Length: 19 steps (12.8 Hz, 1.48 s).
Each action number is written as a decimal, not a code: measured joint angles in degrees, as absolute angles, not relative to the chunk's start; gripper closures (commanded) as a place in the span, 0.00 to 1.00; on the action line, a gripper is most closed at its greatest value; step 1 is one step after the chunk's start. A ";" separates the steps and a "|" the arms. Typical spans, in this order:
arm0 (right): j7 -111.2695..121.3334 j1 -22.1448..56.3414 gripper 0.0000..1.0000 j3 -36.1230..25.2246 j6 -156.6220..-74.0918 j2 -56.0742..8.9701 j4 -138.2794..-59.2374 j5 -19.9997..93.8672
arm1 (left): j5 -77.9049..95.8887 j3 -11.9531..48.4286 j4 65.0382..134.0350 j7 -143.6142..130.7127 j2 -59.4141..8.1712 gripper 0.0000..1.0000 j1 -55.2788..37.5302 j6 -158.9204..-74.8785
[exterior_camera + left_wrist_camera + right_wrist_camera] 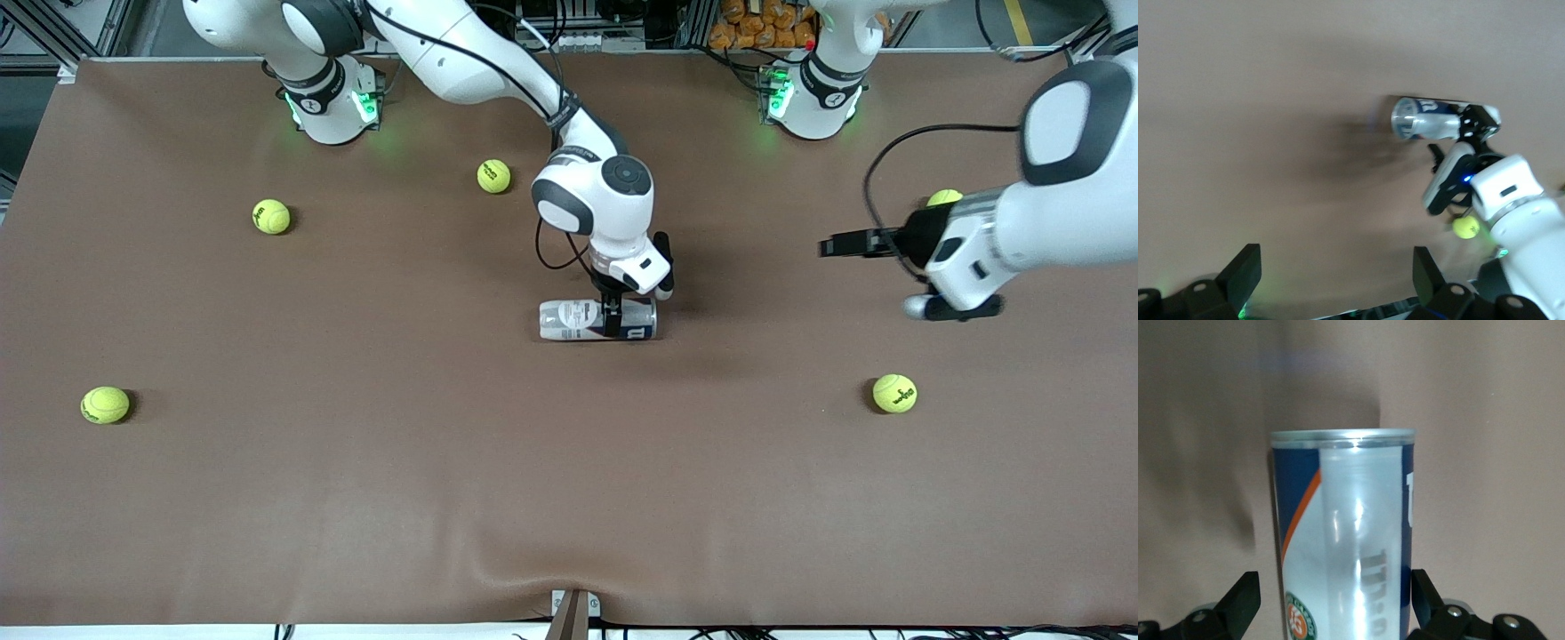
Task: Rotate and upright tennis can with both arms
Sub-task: 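Hold the can with the right gripper while the left gripper approaches, then grasp the can end with the left gripper while the right gripper releases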
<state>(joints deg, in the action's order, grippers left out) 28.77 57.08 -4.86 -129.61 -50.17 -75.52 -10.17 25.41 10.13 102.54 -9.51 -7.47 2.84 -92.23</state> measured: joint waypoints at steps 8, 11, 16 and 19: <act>21.63 57.68 0.00 -5.46 -125.23 -41.84 -79.05 -8.04 | 41.37 11.63 111.46 -9.45 -13.46 0.00 2.30 -101.90; 21.42 54.74 0.00 -5.99 -125.20 -37.30 -82.01 -5.02 | 45.08 11.77 113.78 -9.36 -14.88 0.00 0.25 -106.12; 14.16 49.85 0.00 -6.02 -125.03 -34.46 -84.10 -4.40 | 51.81 11.79 118.92 -5.35 -14.95 0.00 -0.48 -108.00; 7.06 49.52 0.00 -6.02 -125.04 -34.26 -86.03 -4.39 | 55.83 11.87 122.66 -2.32 -14.96 0.00 -0.52 -110.01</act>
